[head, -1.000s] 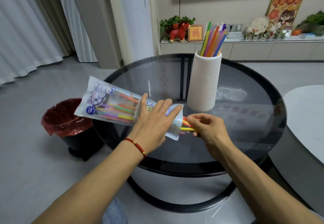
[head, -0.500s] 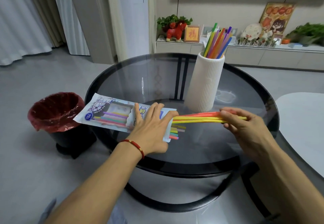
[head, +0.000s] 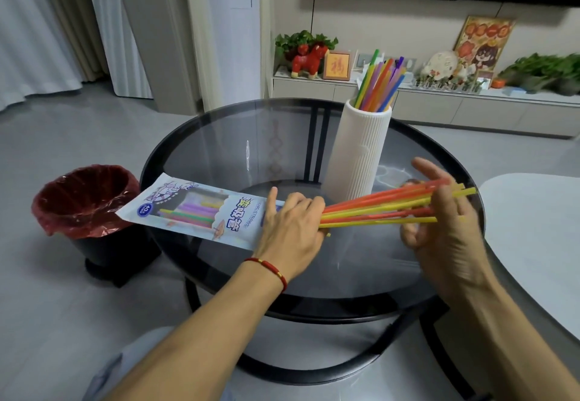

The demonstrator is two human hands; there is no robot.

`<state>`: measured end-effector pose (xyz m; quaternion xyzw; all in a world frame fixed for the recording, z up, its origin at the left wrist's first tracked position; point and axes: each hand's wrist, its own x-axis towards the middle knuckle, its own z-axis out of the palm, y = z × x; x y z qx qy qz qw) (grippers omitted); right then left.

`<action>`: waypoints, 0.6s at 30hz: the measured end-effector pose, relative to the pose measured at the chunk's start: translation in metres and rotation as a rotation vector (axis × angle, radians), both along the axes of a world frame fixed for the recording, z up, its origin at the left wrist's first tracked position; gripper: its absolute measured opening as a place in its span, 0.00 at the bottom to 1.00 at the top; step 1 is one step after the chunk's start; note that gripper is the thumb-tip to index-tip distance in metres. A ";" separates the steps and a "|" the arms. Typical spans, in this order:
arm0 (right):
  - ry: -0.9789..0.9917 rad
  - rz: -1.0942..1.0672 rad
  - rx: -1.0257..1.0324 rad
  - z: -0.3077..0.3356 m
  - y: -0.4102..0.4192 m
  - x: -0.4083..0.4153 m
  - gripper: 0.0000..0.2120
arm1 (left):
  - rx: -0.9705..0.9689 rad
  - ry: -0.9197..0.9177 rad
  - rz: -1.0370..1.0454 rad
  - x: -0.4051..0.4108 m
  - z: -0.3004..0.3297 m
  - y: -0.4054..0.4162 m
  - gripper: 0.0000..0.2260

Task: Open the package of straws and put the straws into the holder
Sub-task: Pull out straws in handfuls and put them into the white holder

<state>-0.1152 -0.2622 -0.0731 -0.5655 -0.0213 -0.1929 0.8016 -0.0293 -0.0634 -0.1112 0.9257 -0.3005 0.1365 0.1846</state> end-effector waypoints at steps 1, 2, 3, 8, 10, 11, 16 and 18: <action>0.032 0.031 0.024 -0.003 0.006 0.001 0.44 | 0.001 0.003 -0.002 -0.001 -0.001 -0.002 0.09; 0.075 0.050 0.022 -0.007 0.013 0.003 0.46 | 0.009 0.004 -0.005 -0.002 -0.001 -0.004 0.09; 0.124 0.052 -0.035 -0.012 0.022 0.005 0.43 | 0.020 0.009 -0.011 -0.002 -0.002 -0.006 0.09; 0.285 -0.098 -0.357 -0.029 0.050 0.018 0.11 | 0.030 0.054 -0.022 -0.004 -0.007 -0.007 0.08; 0.257 -0.167 -0.334 -0.021 0.042 0.018 0.11 | 0.024 0.052 0.010 0.000 -0.009 -0.002 0.08; 0.233 -0.206 -0.328 -0.015 0.034 0.016 0.11 | 0.013 0.068 0.023 0.002 -0.010 0.002 0.08; 0.160 -0.335 -0.483 0.025 -0.014 0.005 0.12 | -0.020 0.142 0.019 0.007 -0.016 0.014 0.04; 0.188 -0.348 -0.620 0.046 -0.024 0.007 0.12 | -0.039 0.138 0.017 0.007 -0.017 0.013 0.03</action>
